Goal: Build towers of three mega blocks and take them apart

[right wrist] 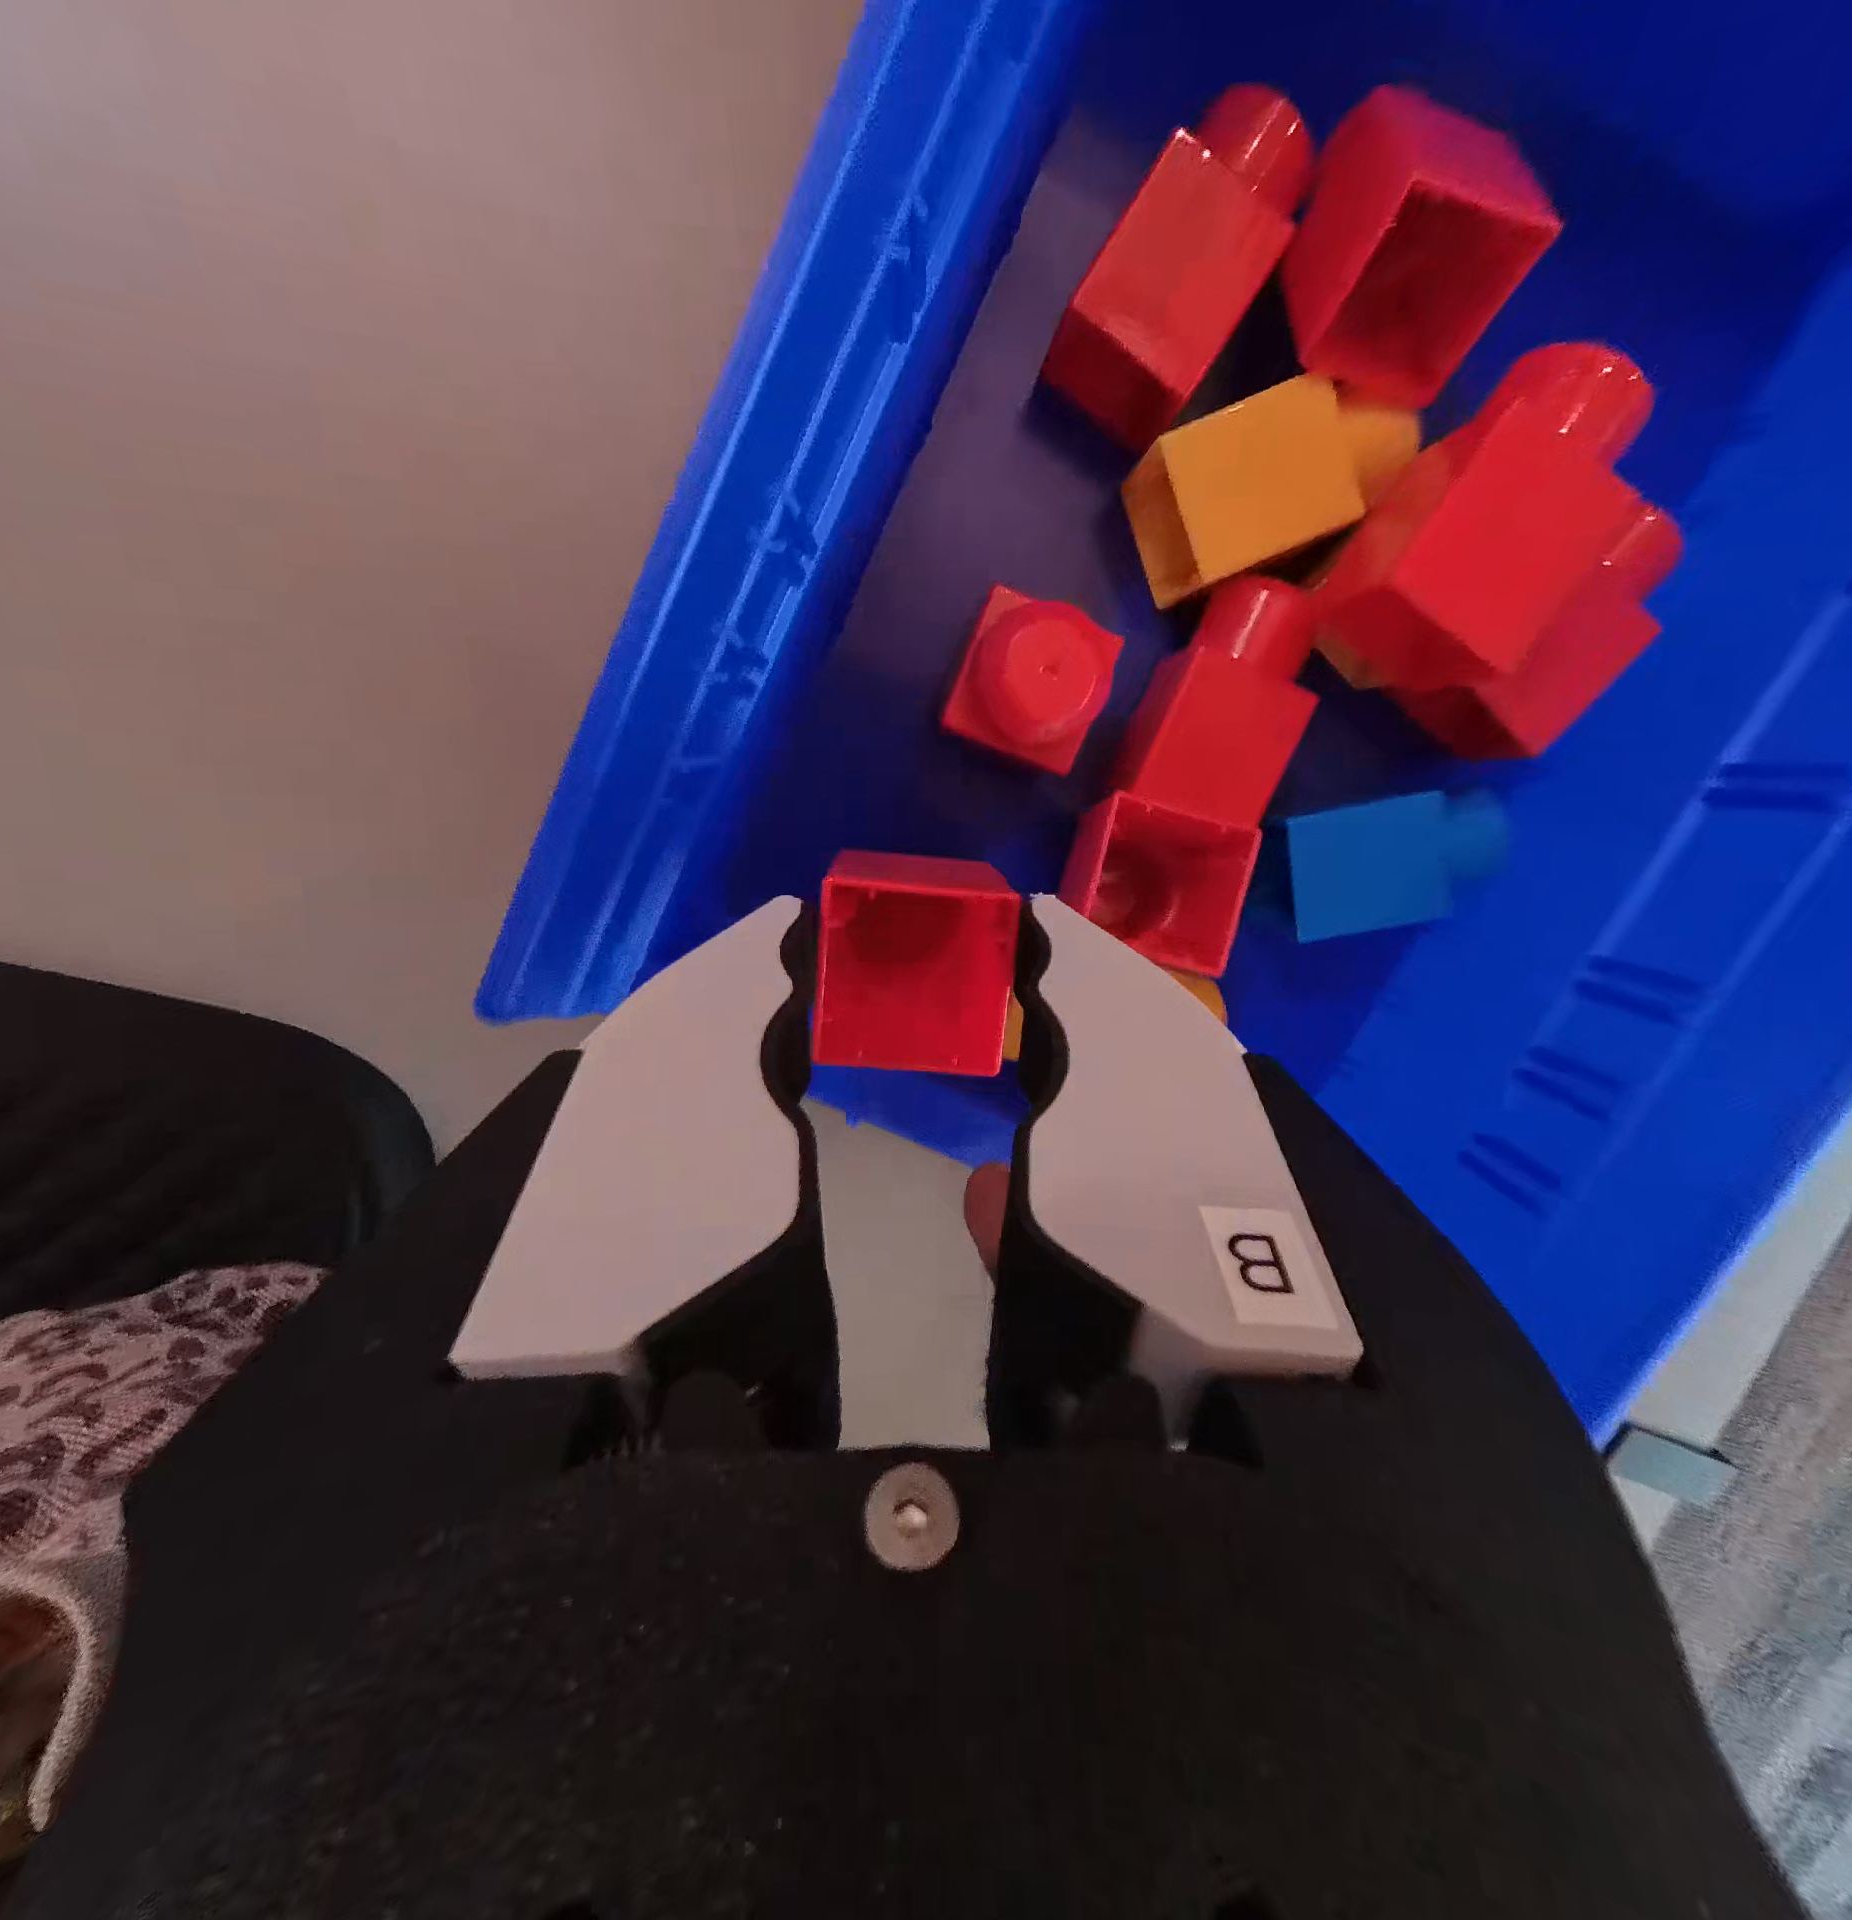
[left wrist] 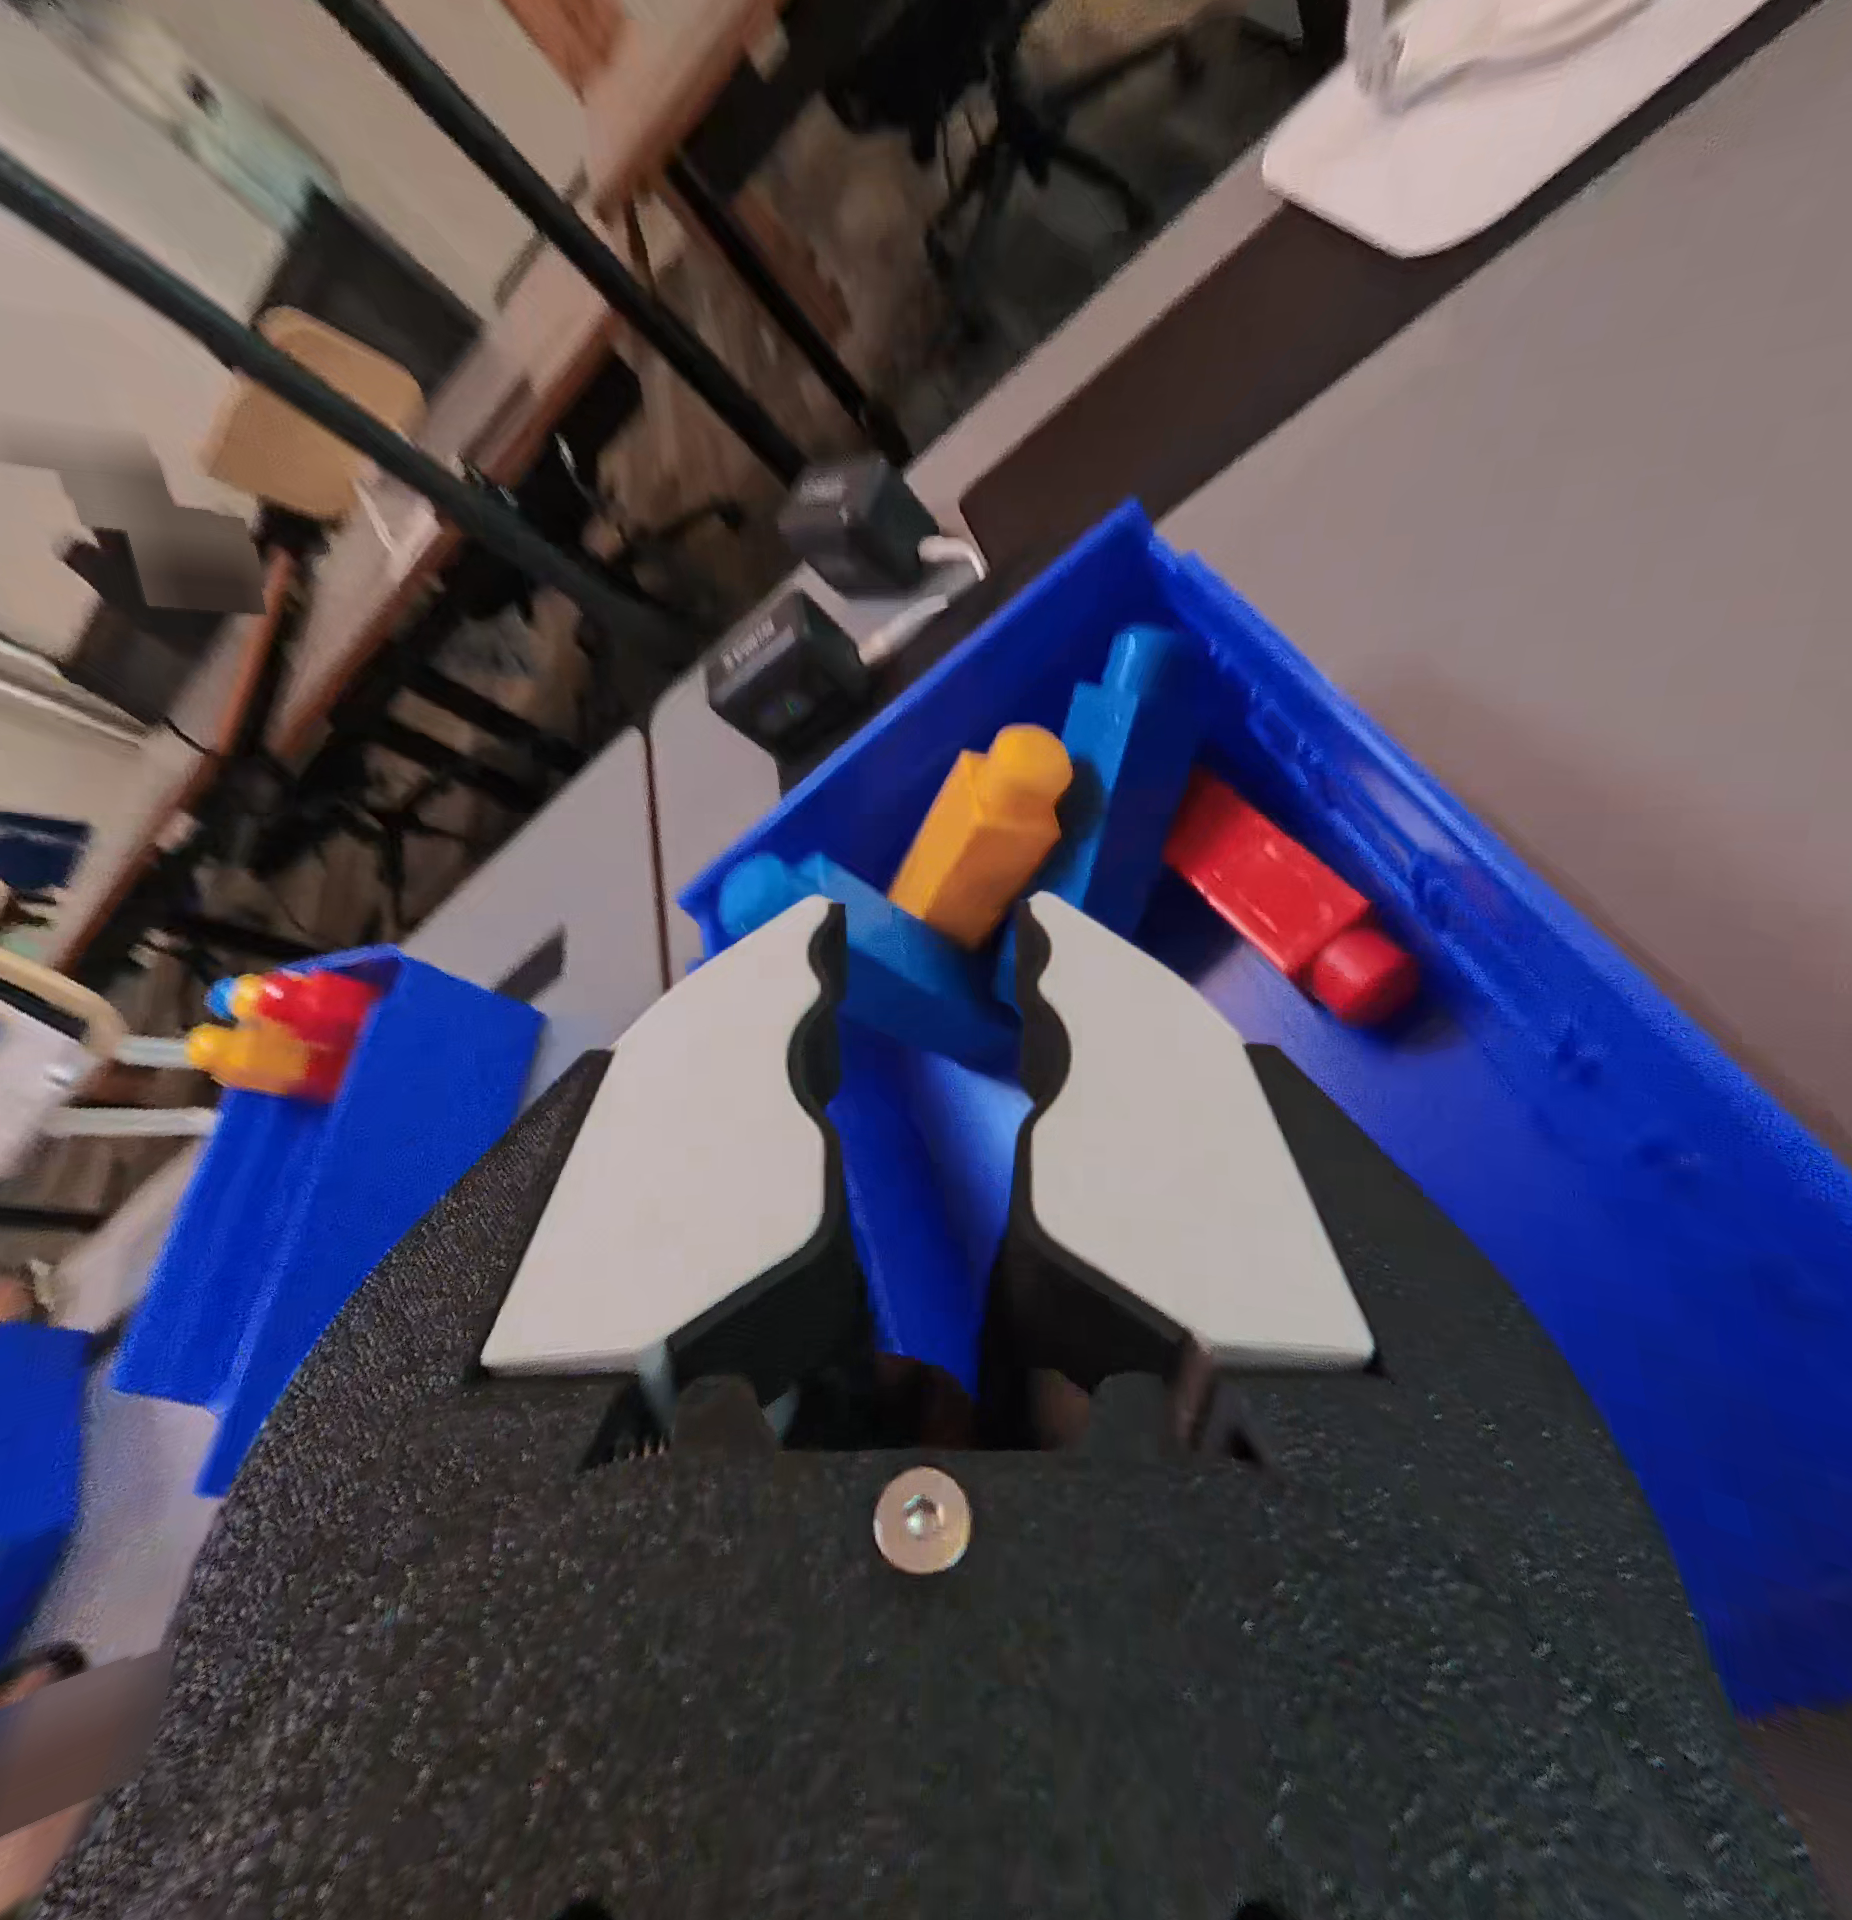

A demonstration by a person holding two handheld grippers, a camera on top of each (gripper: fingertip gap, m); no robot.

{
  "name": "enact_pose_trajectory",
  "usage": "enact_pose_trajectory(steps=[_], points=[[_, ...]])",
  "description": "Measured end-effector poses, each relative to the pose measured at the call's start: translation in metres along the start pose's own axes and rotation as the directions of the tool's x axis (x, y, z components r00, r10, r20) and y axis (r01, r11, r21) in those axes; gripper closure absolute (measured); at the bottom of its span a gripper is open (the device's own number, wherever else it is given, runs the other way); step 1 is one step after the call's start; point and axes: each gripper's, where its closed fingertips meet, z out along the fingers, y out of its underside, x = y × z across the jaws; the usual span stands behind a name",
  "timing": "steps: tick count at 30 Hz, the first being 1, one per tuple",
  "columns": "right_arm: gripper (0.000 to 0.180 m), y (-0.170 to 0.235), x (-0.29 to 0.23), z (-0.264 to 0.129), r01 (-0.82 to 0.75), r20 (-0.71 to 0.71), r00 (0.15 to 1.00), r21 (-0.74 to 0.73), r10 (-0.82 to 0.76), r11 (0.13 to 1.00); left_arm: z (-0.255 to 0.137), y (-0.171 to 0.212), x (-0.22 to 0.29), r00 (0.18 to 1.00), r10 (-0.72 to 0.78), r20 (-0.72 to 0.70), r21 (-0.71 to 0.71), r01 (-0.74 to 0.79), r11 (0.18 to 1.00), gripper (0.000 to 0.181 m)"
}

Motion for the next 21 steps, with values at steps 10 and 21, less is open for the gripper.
enact_pose_trajectory(steps=[10, 21], points=[[0.143, -0.005, 0.003, 0.017, -0.047, 0.026, 0.998, -0.041, 0.048, 0.998, 0.034, 0.048, 0.036, 0.977, -0.073, -0.2, -0.192, 0.034, 0.981, 0.137], [0.13, -0.012, 0.004, 0.01, -0.037, -0.018, 0.999, -0.019, 0.036, 0.999, 0.073, 0.032, 0.031, 0.994, -0.062, -0.093, -0.07, 0.055, 0.996, 0.133]])
